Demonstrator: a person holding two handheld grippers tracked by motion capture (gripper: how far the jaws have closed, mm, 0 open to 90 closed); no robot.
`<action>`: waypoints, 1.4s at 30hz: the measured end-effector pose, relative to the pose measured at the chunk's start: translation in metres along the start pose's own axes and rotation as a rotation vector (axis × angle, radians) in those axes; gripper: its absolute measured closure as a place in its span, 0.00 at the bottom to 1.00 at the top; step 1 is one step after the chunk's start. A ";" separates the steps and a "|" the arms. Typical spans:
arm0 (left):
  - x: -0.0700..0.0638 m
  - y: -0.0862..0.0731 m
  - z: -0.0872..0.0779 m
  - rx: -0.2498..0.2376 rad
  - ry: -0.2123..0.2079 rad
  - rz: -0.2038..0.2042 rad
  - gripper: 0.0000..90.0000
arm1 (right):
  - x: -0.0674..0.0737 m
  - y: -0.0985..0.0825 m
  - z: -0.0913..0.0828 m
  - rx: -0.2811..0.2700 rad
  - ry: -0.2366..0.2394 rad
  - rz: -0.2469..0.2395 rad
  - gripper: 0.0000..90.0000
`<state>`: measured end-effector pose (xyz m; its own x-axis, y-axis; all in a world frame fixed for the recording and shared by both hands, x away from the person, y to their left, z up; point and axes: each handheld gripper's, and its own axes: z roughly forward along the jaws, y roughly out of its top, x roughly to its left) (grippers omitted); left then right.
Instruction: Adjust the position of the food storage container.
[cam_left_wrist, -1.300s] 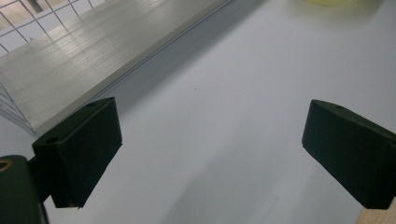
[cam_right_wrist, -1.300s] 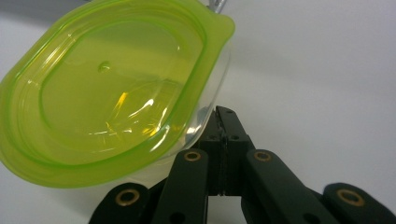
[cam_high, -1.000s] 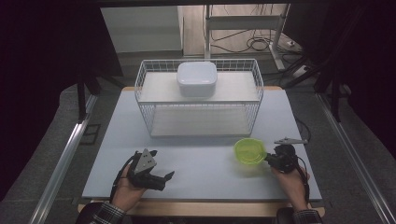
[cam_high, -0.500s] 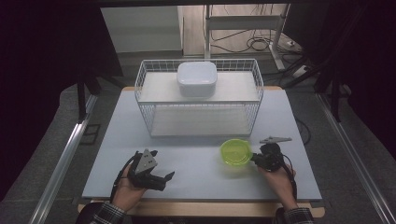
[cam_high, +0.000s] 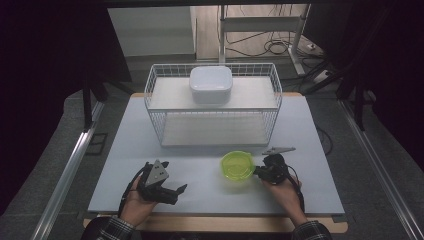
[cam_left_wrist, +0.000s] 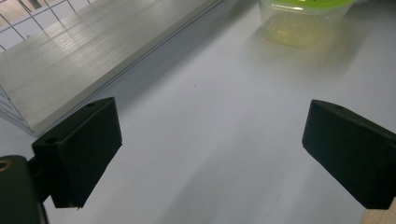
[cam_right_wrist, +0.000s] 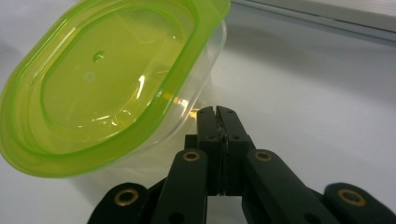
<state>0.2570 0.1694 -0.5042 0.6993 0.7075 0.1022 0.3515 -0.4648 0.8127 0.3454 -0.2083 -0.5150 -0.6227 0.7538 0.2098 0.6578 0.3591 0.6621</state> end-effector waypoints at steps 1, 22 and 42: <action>0.000 0.000 0.000 0.000 0.000 0.000 0.05 | 0.000 0.000 0.000 0.000 0.000 0.000 0.99; -0.001 0.000 0.000 0.003 -0.003 0.004 0.05 | 0.029 0.012 0.028 0.022 0.084 -0.035 0.98; -0.001 0.000 0.000 0.004 -0.004 0.009 0.05 | 0.034 0.022 0.039 0.028 0.102 -0.056 0.98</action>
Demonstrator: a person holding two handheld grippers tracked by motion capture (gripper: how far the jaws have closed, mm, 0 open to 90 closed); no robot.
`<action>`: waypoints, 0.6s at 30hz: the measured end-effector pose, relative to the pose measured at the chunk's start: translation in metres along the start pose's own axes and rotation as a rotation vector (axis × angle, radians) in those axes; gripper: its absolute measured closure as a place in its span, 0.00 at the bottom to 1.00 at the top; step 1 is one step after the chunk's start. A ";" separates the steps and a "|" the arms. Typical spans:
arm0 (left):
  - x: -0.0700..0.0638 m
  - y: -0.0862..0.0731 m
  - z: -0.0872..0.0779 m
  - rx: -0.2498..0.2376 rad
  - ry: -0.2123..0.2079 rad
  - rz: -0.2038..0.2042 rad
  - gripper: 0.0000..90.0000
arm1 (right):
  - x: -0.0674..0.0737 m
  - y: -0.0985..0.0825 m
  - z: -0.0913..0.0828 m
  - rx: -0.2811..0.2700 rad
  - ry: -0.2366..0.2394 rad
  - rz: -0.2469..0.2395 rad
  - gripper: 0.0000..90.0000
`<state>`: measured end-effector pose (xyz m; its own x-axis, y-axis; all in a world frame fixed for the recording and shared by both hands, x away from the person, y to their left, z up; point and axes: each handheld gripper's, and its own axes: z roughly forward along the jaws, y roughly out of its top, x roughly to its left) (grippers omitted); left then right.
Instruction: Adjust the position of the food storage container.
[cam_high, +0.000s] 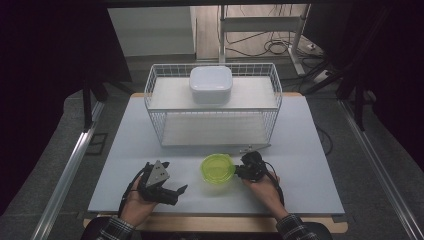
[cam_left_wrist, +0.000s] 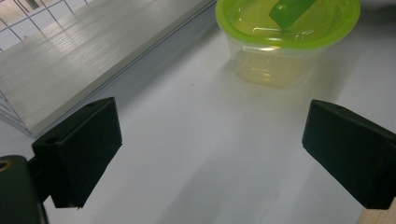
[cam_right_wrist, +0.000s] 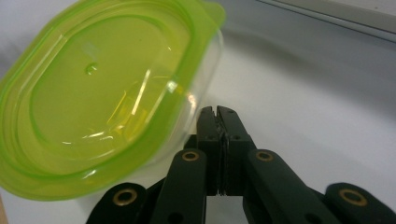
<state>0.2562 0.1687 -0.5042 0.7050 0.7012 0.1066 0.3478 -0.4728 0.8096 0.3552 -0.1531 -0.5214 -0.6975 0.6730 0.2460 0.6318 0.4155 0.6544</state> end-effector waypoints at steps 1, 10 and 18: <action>0.000 0.000 0.000 0.000 0.000 0.000 0.05 | -0.002 0.000 -0.002 0.000 -0.010 -0.006 0.97; 0.002 0.001 -0.002 0.021 -0.027 -0.020 0.07 | -0.009 -0.001 -0.020 -0.020 -0.083 -0.043 0.81; 0.003 0.000 -0.002 0.022 -0.034 -0.026 0.08 | -0.010 -0.006 -0.038 -0.055 -0.133 -0.064 0.67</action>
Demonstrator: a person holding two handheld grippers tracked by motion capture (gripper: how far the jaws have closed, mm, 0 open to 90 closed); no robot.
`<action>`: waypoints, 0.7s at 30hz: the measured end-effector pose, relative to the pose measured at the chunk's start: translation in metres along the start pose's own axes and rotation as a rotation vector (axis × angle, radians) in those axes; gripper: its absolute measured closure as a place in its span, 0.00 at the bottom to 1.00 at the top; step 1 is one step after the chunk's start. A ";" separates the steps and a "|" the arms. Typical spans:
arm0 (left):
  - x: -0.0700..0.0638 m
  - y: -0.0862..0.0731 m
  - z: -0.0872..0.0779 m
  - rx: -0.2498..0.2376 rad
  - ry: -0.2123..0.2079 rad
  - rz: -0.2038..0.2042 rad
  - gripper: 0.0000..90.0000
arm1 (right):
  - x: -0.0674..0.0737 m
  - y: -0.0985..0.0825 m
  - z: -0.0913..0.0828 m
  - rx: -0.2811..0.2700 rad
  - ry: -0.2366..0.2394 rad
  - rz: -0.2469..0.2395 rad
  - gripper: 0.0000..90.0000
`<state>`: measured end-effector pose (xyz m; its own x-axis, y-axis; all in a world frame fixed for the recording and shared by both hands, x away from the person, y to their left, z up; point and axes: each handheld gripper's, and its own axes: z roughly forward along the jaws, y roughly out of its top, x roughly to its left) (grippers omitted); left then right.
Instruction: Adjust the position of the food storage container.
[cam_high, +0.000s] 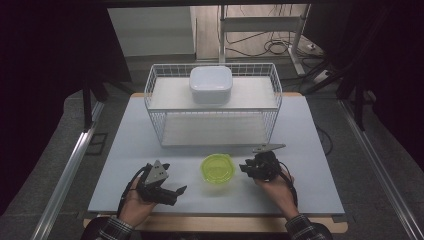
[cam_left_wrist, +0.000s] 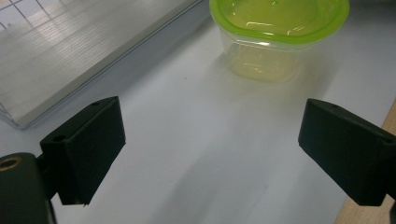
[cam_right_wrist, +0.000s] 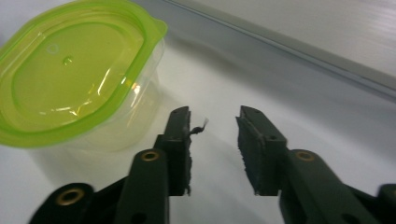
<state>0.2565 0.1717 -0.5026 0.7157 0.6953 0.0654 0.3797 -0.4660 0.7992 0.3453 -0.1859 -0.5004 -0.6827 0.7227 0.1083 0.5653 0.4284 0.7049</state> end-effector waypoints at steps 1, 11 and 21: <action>0.000 0.000 0.000 -0.003 0.001 -0.002 0.08 | 0.000 -0.001 -0.002 -0.003 -0.004 -0.005 0.66; 0.003 -0.002 0.000 -0.007 0.008 -0.009 0.07 | 0.003 -0.006 -0.021 -0.065 -0.018 -0.059 0.45; 0.004 -0.004 0.001 -0.003 0.015 -0.005 0.06 | 0.005 -0.006 -0.021 -0.105 -0.031 -0.092 0.20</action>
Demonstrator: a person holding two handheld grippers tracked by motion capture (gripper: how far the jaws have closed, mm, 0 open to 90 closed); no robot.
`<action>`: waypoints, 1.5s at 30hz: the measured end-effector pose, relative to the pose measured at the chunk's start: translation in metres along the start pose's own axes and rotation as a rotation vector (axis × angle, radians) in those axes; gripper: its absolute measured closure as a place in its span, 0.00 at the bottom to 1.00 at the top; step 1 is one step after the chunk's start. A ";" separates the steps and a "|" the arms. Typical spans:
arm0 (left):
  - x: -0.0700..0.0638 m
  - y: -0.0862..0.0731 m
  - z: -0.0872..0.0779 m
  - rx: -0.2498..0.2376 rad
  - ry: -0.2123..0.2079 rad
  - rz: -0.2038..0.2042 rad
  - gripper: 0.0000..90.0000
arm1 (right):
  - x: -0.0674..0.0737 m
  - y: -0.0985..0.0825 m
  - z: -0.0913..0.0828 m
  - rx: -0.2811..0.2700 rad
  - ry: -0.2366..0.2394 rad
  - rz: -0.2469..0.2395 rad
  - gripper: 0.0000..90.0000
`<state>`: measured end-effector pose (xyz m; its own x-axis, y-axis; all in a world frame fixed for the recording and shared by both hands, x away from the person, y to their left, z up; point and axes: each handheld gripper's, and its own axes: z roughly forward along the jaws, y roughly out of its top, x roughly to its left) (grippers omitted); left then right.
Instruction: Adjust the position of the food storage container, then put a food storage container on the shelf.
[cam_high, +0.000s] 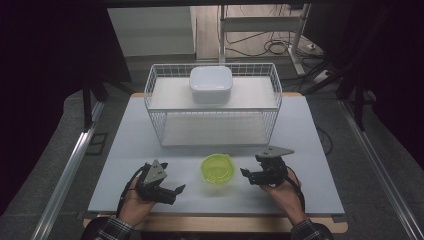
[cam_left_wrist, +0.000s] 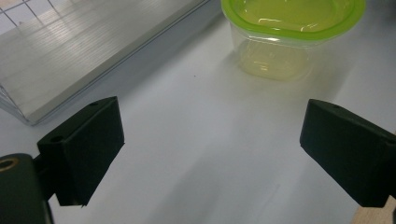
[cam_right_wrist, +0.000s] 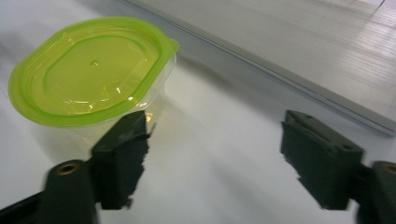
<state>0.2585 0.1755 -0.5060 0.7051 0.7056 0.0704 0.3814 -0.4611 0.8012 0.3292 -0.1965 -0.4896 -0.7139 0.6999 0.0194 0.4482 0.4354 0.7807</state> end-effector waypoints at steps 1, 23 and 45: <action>0.000 0.000 0.000 0.000 0.001 0.001 0.06 | 0.000 0.000 0.001 -0.003 -0.003 0.002 0.16; 0.000 -0.001 0.001 0.007 0.001 0.006 0.06 | -0.001 -0.001 0.004 -0.003 0.003 0.043 0.02; -0.002 0.000 0.003 0.014 -0.001 0.016 0.06 | 0.012 0.026 0.015 -0.014 0.137 0.134 0.52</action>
<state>0.2591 0.1727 -0.5080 0.7117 0.6976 0.0830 0.3781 -0.4799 0.7917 0.3402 -0.1682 -0.4790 -0.7152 0.6672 0.2084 0.5377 0.3346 0.7739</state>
